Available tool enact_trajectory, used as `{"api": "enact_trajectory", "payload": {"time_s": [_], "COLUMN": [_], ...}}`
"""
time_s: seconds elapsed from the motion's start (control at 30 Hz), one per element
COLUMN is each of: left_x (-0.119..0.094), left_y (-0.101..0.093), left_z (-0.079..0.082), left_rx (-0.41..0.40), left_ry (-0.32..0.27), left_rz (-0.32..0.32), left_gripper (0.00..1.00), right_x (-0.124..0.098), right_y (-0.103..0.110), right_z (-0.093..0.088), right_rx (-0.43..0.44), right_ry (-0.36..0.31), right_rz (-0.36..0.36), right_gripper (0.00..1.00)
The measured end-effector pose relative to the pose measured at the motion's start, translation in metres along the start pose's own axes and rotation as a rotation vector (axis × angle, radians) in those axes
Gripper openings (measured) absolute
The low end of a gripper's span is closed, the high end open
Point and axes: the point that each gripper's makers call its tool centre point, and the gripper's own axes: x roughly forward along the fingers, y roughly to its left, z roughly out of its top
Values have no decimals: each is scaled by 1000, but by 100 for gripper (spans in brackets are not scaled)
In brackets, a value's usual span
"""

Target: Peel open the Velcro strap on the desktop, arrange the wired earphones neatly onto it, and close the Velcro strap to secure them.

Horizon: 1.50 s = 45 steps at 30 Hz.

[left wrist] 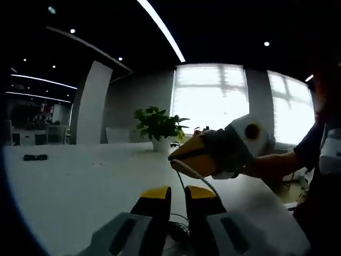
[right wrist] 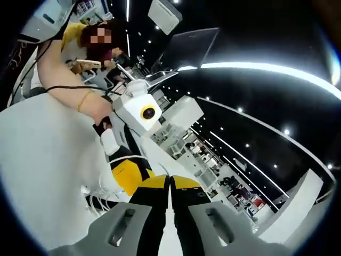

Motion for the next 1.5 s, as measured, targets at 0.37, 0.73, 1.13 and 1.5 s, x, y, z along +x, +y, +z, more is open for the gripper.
{"api": "enact_trajectory", "payload": {"time_s": [0.37,0.73,1.13,1.5], "left_x": [12,13,6,-23], "left_y": [-11,-14,-13,22], "left_z": [-16,-15,13,29], "left_rx": [1,-11,15,196], "left_ry": [60,65,-29,31], "left_rz": [-39,-30,19,313], "left_gripper": [15,7,7,7], "right_x": [0,-2,-29,-29], "right_y": [3,4,-9,4], "right_z": [-1,5,16,-4], "right_rx": [9,14,94,95], "right_ry": [-3,-13,-47,12], "right_rz": [4,-4,-78,-78], "right_gripper": [5,5,5,5]}}
